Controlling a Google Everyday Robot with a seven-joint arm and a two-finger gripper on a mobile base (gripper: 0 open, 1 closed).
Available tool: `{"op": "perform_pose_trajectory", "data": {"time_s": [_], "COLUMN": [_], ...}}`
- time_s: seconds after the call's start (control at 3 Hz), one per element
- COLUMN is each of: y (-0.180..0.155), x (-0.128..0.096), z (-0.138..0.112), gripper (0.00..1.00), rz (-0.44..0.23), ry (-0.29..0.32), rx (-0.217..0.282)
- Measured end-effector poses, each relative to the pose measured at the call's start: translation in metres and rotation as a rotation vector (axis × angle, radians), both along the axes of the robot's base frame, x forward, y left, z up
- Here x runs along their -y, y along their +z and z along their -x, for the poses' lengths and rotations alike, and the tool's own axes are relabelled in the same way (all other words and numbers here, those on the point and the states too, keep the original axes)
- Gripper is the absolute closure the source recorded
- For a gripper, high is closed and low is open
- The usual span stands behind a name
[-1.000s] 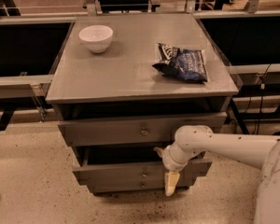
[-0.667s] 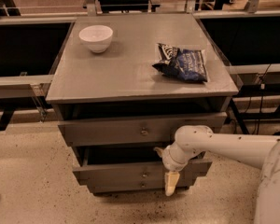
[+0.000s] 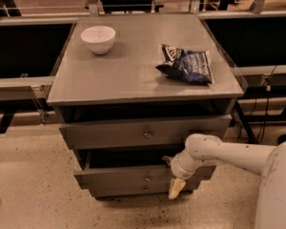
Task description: Open middle drawer
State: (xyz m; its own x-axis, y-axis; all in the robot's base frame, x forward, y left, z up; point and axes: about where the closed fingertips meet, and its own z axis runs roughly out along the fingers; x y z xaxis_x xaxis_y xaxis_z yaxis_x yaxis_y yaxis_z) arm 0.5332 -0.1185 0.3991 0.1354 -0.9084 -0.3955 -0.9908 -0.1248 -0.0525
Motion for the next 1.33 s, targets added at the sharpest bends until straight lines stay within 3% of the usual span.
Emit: {"op": "perform_pose_trajectory", "data": {"time_s": [0.33, 1.0, 1.33], "y": [0.003, 0.007, 0.004], "x": [0.000, 0.001, 0.000], "z": [-0.001, -0.011, 0.000], "gripper": [0.38, 0.48, 0.47], "rz": [0.000, 0.000, -0.013], "ry": [0.000, 0.000, -0.008], "rx": [0.000, 0.000, -0.017]}}
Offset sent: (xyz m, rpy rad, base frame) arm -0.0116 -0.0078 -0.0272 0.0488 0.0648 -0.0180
